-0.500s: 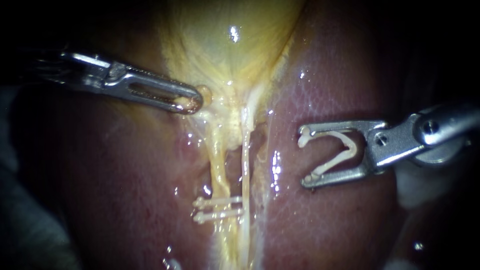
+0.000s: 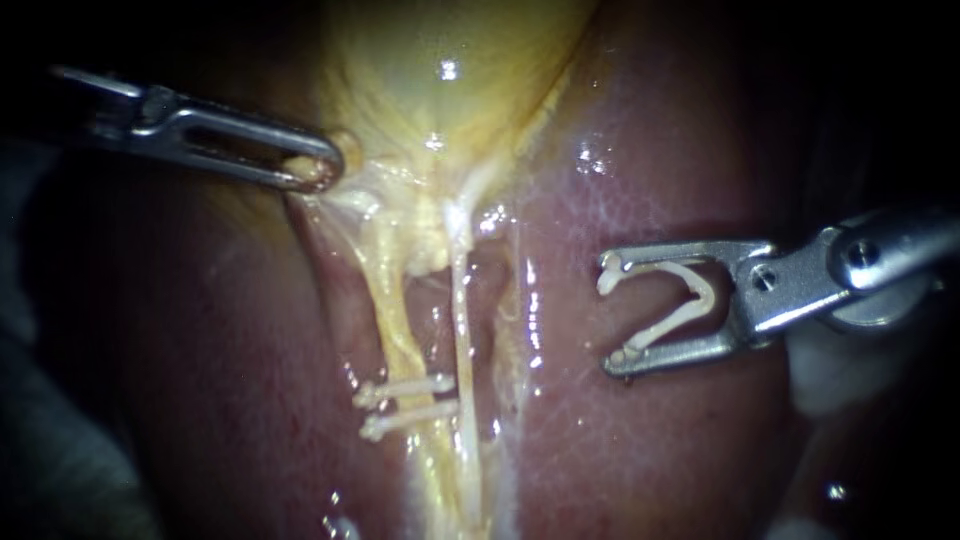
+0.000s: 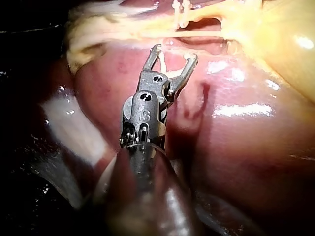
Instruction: Clipping third clip left tube
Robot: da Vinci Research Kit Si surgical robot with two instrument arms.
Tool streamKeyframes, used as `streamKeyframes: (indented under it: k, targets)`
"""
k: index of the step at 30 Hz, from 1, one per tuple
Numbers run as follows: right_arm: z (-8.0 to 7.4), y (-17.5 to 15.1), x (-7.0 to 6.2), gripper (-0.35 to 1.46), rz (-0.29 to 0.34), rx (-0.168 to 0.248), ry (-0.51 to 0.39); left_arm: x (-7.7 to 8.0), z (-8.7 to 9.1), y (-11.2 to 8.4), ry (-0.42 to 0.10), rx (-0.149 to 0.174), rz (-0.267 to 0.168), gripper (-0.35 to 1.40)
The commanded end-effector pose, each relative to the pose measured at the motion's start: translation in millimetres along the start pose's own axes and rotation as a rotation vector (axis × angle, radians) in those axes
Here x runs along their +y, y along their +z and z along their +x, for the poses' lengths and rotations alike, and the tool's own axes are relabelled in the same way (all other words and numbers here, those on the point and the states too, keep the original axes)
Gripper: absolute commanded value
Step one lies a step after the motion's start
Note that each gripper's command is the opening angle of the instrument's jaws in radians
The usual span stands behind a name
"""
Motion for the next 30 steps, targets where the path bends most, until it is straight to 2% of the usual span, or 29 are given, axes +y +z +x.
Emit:
streamKeyframes:
  k: [1,10,17,24,30]
  targets:
    - [0.0,0.0,0.0,0.45,0.0,0.0,0.0,0.1,0.2,-0.2,0.0,0.0,0.001,-0.35]
    - [0.2,0.3,0.0,0.45,-0.003,-0.001,-0.006,0.9,0.1,-0.3,-0.003,0.013,0.006,-0.35]
    - [0.9,1.8,-0.1,0.45,0.008,0.01,0.061,1.1,-0.1,0.0,0.002,0.018,0.011,-0.35]
    - [1.6,4.7,-0.1,0.44,0.026,0.035,0.139,1.3,-0.1,0.2,0.001,0.019,0.013,-0.35]
    - [1.4,8.4,-0.5,0.44,0.058,0.04,0.187,1.5,0.0,0.3,-0.001,0.023,0.013,-0.35]
